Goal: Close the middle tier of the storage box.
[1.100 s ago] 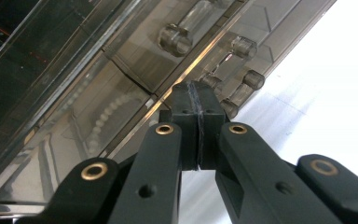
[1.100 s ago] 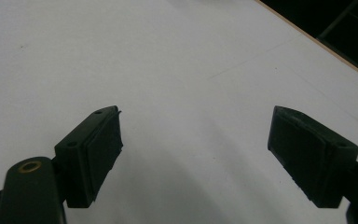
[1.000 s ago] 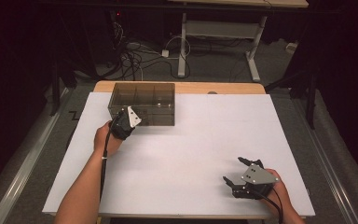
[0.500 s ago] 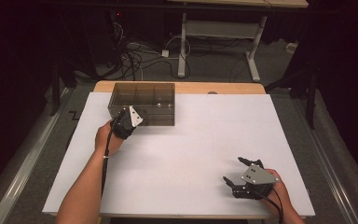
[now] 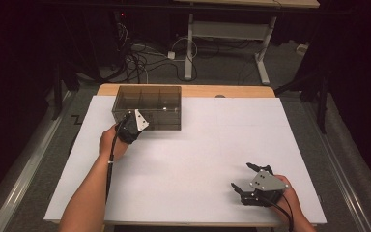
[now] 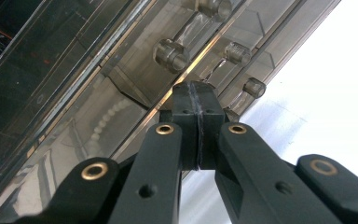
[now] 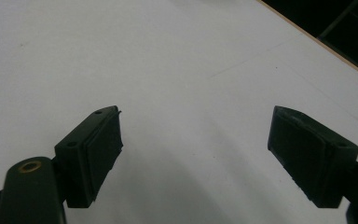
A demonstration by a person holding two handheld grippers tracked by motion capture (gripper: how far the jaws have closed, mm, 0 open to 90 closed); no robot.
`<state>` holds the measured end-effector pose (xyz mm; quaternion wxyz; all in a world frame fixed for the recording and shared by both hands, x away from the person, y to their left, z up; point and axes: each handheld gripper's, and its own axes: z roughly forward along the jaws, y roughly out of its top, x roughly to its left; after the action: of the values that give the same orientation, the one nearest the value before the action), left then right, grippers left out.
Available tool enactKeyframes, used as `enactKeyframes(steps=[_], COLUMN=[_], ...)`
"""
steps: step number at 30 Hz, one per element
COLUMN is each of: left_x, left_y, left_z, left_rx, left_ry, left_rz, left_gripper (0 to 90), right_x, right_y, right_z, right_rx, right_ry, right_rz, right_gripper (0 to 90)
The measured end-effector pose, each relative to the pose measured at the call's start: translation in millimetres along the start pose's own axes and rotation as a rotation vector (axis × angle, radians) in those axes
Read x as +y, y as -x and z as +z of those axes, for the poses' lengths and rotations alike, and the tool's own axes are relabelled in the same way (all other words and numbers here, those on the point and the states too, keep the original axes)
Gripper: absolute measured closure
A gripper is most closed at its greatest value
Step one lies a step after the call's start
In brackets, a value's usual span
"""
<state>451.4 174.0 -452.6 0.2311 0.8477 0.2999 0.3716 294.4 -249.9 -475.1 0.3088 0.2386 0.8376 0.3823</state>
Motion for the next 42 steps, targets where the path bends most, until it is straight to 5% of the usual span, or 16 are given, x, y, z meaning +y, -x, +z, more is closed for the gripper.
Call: enactKeyframes(steps=[17, 42], left_x=[-5.0, -21.5], left_y=[-1.6, 7.8], left_z=[-3.3, -27.6], left_rx=[0.006, 0.013], left_ry=[0.034, 0.211], left_rz=[-0.037, -0.125], left_gripper=[86.8, 83.6], right_x=[0.1, -0.2], right_y=[-1.2, -4.1], right_z=[1.4, 5.7], right_rx=[0.004, 0.013], right_ry=[-0.009, -0.029], right_rz=[-0.007, -0.005], right_gripper=[18.3, 18.3])
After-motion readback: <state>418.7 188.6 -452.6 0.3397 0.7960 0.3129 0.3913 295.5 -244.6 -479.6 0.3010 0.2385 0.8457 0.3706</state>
